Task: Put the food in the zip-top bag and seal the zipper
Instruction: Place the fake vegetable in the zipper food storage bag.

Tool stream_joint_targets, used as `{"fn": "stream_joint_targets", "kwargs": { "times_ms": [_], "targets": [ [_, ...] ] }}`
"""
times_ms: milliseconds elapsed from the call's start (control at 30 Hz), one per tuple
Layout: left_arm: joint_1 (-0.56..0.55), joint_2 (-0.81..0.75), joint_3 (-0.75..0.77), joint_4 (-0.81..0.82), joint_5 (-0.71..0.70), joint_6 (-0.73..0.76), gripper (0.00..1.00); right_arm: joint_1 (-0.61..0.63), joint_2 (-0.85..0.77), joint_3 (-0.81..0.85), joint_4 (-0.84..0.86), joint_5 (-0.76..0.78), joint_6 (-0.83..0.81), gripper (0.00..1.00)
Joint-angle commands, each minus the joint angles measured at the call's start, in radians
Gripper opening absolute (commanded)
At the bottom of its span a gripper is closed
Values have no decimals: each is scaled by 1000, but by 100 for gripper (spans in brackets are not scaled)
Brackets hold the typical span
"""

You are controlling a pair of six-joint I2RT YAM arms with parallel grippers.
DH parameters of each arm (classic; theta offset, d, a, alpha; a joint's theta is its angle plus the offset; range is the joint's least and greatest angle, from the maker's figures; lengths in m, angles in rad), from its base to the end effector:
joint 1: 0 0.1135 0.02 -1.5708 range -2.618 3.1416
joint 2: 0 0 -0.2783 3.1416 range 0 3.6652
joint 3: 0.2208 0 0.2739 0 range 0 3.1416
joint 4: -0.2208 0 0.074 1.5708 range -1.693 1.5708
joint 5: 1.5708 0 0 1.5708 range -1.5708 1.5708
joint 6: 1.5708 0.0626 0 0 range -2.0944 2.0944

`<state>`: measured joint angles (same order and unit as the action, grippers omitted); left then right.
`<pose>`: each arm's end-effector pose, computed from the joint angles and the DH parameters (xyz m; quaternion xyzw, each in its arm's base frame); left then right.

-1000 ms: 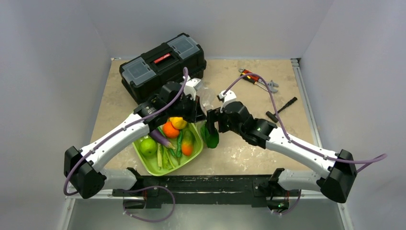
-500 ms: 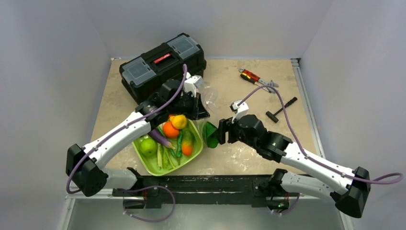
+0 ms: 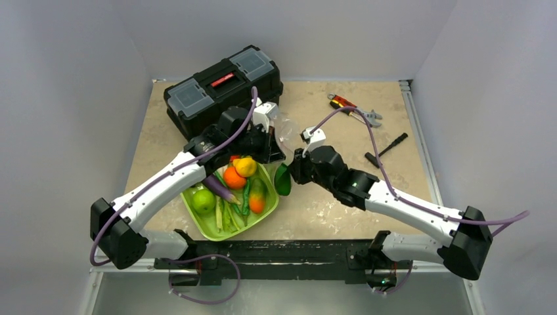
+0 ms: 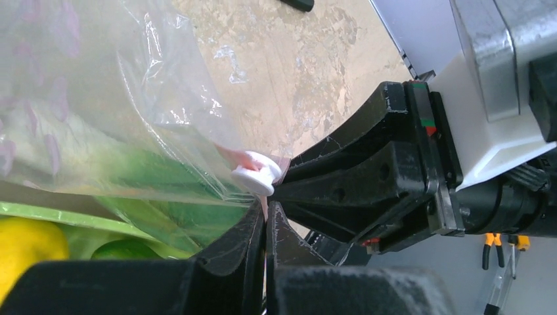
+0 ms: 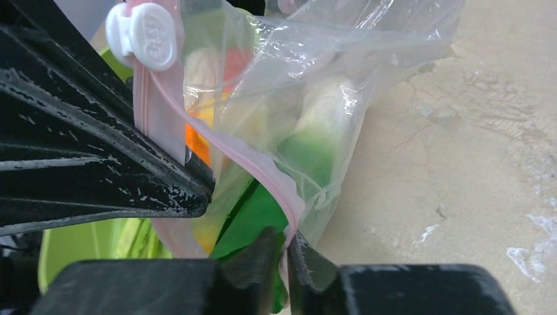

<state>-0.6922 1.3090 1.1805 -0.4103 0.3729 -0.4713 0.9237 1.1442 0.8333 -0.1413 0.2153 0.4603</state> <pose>0.2428 -0.2309 0.3397 0.1851 0.8394 -0.4011 0.3165 0.1911 0.2307 0.2832 -0.1380 0.8333 0.2665 0.4643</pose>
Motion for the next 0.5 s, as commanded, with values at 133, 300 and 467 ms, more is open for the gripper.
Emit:
{"fn": "stream_joint_targets", "kwargs": {
  "times_ms": [133, 300, 467],
  "targets": [
    [-10, 2, 119, -103, -117, 91, 8, 0, -36, 92, 10, -4, 63, 0],
    [-31, -16, 113, -126, -211, 126, 45, -2, -57, 95, -7, -13, 85, 0],
    [-70, -48, 82, -118, -308, 129, 50, -10, -46, 100, -1, -15, 77, 0]
  ]
}}
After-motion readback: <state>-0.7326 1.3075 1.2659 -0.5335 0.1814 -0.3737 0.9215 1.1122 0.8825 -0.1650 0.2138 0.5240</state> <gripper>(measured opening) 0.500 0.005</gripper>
